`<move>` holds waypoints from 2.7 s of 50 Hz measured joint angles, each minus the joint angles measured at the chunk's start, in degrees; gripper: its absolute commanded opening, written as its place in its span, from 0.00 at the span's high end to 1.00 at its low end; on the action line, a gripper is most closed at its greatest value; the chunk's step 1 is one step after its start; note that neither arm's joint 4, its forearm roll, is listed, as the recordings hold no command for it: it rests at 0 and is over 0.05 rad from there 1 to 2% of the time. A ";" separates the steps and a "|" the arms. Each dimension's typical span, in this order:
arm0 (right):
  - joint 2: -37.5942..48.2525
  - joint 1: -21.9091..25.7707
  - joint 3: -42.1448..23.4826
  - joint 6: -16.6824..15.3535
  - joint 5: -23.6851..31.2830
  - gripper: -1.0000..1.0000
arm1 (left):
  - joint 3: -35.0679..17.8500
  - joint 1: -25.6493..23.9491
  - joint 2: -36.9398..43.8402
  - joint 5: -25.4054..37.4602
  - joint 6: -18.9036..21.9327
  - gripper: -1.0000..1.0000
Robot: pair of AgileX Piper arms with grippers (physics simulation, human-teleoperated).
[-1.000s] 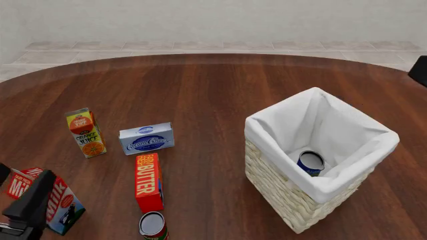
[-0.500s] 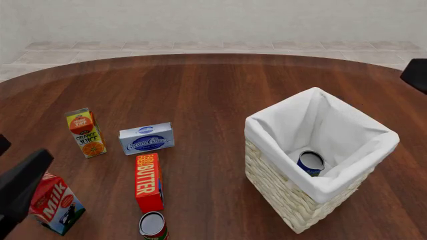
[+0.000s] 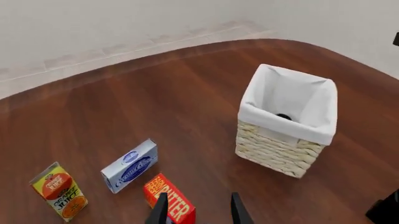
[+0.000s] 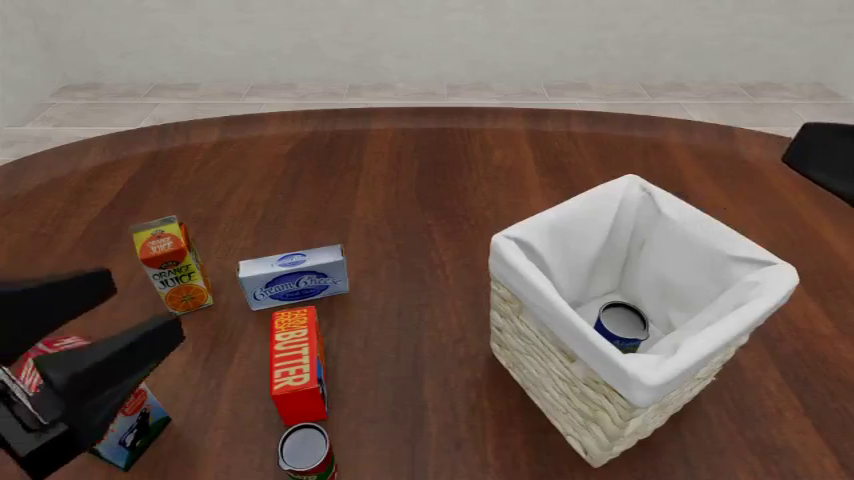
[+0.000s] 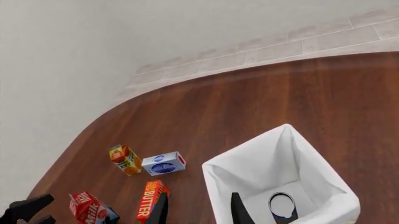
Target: Pick up the alphabet soup and the tomato sauce, and put them in the basket.
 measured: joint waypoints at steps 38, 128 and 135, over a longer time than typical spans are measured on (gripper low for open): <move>-0.67 -0.04 -0.56 -0.03 0.80 0.00 | 3.56 -9.65 11.04 8.48 -1.44 0.00; -1.13 -1.33 -0.65 -0.34 1.10 0.00 | 14.91 -4.73 27.85 -2.54 -1.93 0.00; -1.33 -1.41 -0.66 -0.32 1.30 0.00 | 15.34 -5.30 29.58 -4.12 -2.23 0.00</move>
